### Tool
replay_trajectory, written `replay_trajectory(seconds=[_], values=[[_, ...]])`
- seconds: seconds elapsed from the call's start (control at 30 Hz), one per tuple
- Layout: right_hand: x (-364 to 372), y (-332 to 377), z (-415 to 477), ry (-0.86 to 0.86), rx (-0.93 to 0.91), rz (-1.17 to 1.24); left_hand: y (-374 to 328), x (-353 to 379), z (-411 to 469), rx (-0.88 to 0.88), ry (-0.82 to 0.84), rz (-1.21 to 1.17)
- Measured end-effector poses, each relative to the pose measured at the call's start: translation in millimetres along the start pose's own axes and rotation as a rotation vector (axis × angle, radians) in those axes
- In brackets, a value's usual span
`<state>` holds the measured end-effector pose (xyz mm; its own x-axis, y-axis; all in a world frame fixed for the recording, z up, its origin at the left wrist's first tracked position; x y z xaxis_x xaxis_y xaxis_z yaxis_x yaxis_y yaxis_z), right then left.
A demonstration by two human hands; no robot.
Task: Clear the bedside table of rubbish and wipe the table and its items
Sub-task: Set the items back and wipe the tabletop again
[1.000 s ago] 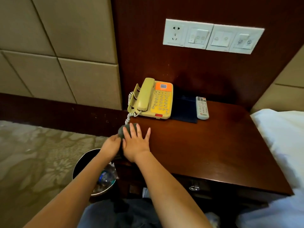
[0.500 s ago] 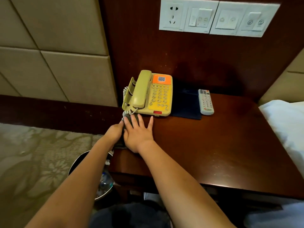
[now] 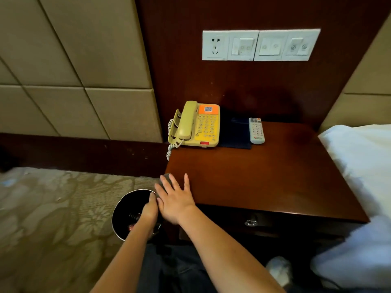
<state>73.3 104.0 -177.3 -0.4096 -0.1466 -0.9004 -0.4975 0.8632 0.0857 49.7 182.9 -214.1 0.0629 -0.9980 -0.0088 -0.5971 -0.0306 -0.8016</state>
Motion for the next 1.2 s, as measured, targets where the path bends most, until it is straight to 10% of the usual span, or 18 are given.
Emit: replay_trajectory(seconds=[0.17, 0.27, 0.37, 1.2], values=[[10.8, -14.4, -27.3, 0.011, -0.017, -0.246, 9.7, 14.5, -22.2, 0.258, -0.171, 0.466], [15.0, -37.2, -44.6, -0.003, 0.024, -0.262, -11.2, 20.6, -28.1, 0.473, -0.298, 1.171], [26.9, -66.4, -65.5, 0.023, 0.067, -0.216, -20.0, 59.7, -28.5, 0.671, -0.125, 1.632], [105.0, -356.3, -294.0, 0.095, 0.671, 0.093, 4.2, 462.3, -51.7, 0.787, 0.357, 1.991]])
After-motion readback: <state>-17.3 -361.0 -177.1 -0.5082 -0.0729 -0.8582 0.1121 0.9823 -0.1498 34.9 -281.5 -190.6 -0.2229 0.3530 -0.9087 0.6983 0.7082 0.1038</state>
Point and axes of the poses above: each hand's wrist, its own z-axis towards the middle knuckle, its own x-axis out of the palm, y = z × x, the point moved 4 cm from there along z, towards the middle knuckle, and after that the axes turned 15 degrees about y, right-handed, at the moved point
